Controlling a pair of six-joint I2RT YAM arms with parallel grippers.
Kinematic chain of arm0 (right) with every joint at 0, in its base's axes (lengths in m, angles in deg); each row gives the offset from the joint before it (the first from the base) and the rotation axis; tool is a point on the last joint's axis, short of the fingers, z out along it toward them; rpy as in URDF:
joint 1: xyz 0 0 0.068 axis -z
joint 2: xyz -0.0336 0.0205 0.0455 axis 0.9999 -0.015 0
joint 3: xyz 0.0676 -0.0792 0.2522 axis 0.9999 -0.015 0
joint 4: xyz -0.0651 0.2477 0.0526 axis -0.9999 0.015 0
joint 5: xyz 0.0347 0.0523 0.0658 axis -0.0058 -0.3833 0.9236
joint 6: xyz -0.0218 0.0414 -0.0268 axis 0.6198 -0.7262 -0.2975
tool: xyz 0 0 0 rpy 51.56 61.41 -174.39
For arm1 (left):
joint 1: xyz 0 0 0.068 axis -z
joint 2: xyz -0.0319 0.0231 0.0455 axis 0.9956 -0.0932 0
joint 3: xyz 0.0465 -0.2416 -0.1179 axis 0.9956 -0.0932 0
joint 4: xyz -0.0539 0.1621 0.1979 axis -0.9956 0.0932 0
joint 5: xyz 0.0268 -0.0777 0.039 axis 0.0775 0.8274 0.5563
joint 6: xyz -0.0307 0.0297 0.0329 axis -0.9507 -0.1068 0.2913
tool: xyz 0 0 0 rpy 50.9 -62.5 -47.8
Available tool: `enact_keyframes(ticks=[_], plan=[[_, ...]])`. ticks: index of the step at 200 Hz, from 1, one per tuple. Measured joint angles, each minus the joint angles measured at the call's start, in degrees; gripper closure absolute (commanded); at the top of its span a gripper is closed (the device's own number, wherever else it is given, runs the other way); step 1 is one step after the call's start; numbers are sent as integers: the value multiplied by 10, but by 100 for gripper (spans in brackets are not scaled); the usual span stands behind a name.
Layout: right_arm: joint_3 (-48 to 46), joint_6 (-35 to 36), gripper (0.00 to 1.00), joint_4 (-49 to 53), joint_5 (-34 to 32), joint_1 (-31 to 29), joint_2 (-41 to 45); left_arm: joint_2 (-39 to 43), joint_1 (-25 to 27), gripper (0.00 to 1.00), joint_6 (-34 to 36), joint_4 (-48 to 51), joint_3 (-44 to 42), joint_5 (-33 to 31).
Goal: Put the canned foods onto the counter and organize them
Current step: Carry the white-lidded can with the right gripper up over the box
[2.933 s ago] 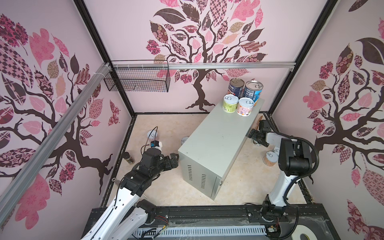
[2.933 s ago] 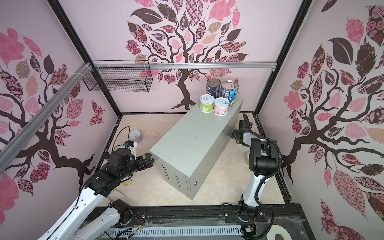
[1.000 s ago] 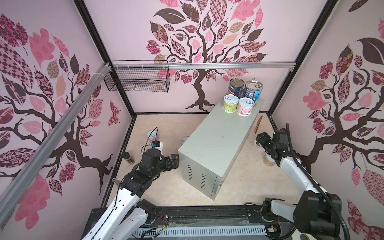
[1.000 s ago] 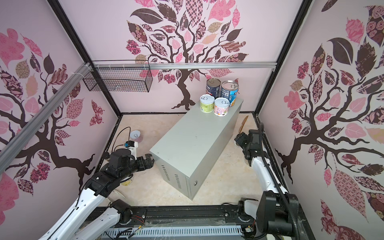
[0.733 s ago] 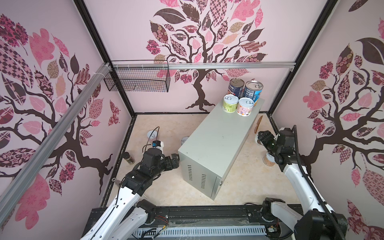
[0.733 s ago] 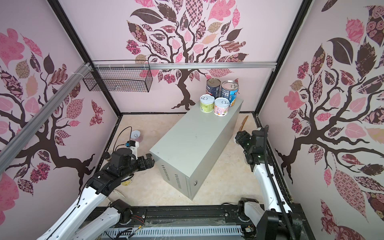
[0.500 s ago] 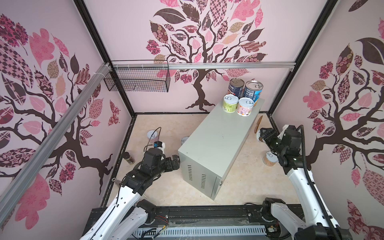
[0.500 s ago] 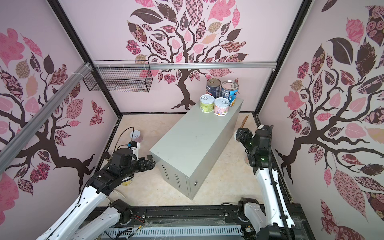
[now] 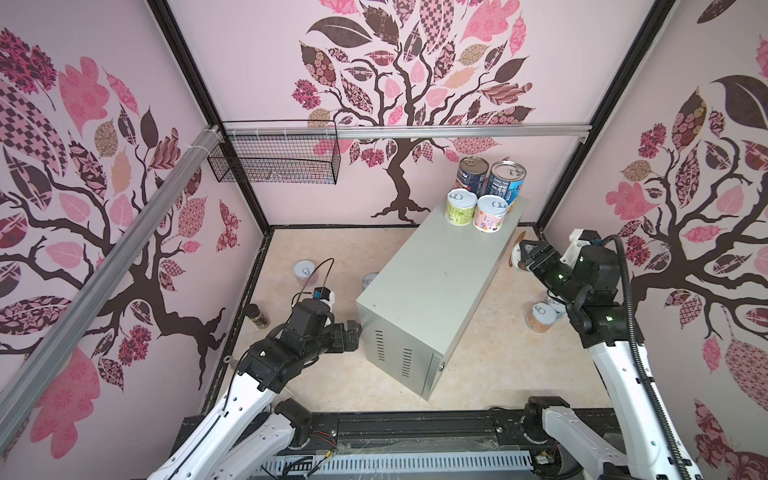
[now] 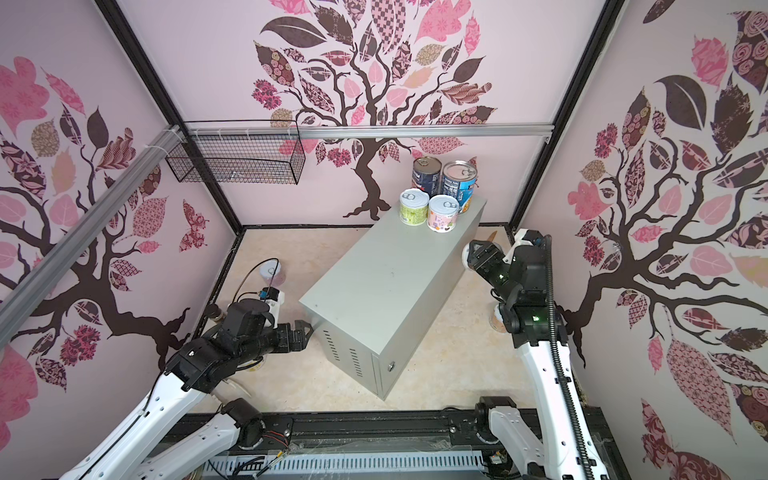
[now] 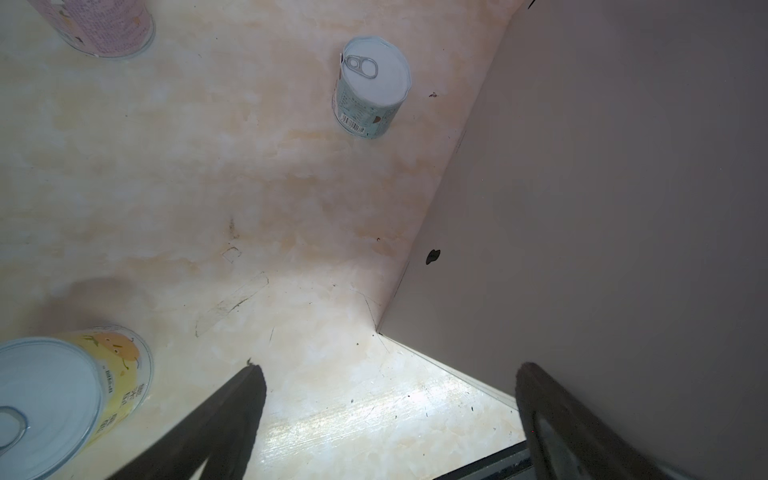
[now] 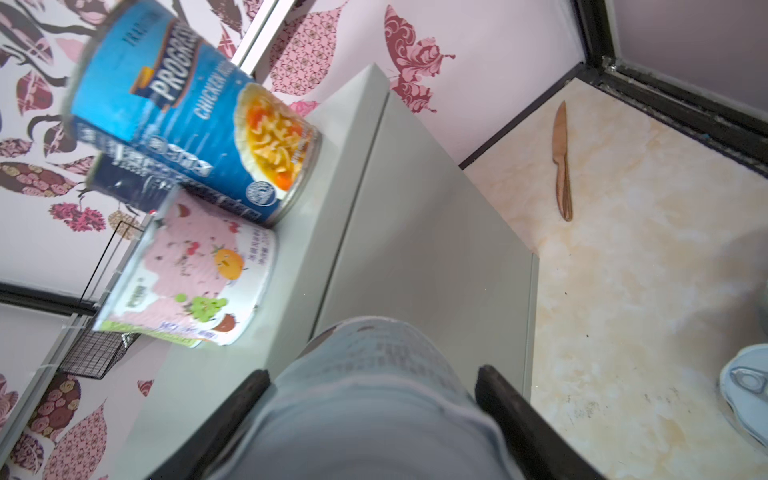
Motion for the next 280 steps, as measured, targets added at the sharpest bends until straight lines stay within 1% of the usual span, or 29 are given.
enact_keyframes(ticks=[31, 63, 102, 131, 161, 185, 245, 261, 280], plan=[[65, 35, 37, 24, -3, -21, -11, -11, 4, 2, 0, 7, 9, -7], [139, 82, 37, 63, -5, -37, -34, 1, 7, 2, 0, 7, 14, -17], [240, 137, 38, 126, 4, -64, -70, -4, 10, 2, 16, 12, 85, -46], [306, 163, 38, 161, 23, -76, -87, -14, 10, 2, 29, 19, 116, -65], [342, 180, 38, 185, 43, -78, -97, -38, 10, 2, 38, 17, 135, -67], [349, 190, 39, 197, 54, -82, -111, -49, 10, 2, 43, 17, 136, -68], [384, 206, 40, 250, 78, -99, -177, -26, 10, 2, 56, 17, 135, -100], [417, 217, 39, 280, 57, -124, -200, -14, 10, 2, 58, 12, 131, -115], [474, 234, 38, 313, 7, -195, -235, -4, 9, 2, 58, 9, 122, -132]])
